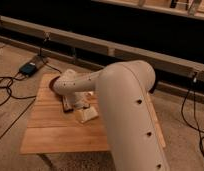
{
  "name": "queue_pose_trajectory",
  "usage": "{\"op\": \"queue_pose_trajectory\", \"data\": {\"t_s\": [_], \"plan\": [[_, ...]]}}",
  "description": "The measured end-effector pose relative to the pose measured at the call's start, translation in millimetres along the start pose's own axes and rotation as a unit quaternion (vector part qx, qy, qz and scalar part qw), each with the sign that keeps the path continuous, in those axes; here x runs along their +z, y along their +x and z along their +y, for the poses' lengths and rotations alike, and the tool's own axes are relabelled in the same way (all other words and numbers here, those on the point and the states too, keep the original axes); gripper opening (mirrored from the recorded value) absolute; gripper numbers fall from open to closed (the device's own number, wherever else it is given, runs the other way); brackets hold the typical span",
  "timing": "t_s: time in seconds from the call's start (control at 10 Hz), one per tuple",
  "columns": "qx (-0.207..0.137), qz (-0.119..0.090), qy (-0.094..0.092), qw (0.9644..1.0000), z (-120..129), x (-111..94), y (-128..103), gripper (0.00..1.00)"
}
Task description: Place the white sponge in the ceramic cup
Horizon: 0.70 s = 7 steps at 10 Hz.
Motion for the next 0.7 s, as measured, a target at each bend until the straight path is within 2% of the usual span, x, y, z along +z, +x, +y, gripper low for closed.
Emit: {"op": "queue_pose_trajectory", "data": {"t_s": [0.3, 0.7], "plan": [[-0.023, 0.000, 0.020, 0.9995, 0, 0, -3, 0.65], [-0.044, 0.006, 0.023, 0.9988, 10, 4, -2, 0.65]]}}
